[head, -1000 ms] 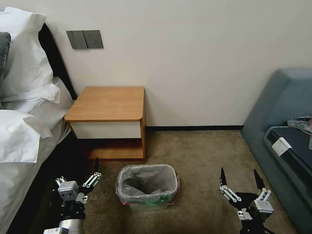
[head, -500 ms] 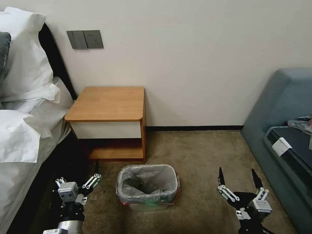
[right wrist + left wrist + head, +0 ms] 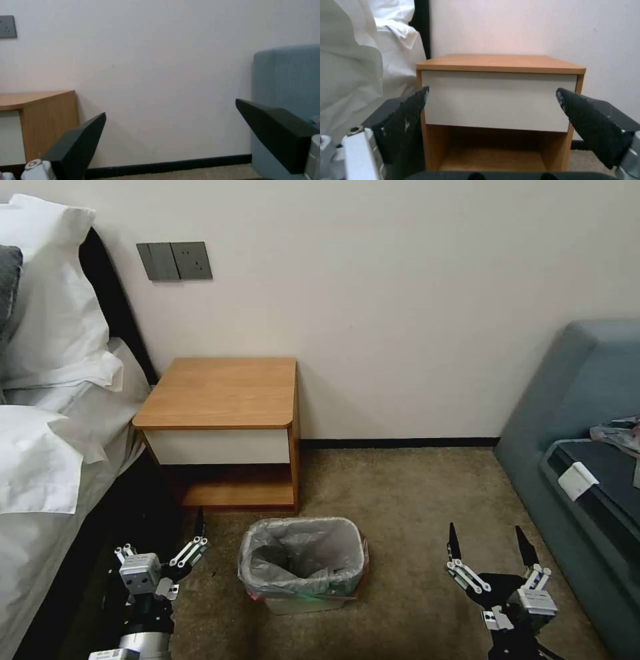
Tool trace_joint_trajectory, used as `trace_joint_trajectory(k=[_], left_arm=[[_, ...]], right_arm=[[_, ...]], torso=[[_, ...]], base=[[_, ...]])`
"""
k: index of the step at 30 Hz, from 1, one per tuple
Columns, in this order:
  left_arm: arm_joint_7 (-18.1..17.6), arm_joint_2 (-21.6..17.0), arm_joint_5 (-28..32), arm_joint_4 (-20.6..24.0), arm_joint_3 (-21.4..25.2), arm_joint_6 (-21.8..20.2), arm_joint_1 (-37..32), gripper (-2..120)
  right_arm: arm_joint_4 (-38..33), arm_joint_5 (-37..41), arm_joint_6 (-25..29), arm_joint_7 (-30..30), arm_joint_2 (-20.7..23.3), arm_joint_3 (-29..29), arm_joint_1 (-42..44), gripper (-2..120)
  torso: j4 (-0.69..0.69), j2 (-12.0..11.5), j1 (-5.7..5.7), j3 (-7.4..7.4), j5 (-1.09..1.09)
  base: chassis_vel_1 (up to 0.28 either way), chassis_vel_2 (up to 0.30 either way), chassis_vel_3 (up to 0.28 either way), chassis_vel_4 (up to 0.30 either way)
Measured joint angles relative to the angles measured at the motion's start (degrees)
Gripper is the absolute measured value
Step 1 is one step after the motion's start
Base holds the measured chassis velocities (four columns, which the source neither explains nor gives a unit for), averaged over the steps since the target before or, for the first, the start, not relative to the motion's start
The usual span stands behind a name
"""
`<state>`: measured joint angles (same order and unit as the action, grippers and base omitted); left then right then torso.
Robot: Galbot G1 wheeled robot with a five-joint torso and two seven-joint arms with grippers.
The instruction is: Pick up the garbage bag from the table and place it over the trash can.
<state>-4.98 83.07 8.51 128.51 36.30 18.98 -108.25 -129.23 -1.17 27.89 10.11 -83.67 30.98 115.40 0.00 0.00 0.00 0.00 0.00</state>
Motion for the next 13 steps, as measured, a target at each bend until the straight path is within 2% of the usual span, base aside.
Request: trace_joint_trajectory(k=[13], left_arm=[[-0.04,-0.01,0.01,-0.04,-0.02,0.0,0.01,100]], right_arm=[[0.03,0.03,-0.04,0.03,0.01,0.0,-0.03,100]], torso=[[0.0,0.0,0.0,0.0,0.0]], base=[[0.0,0.0,0.0,0.0]])
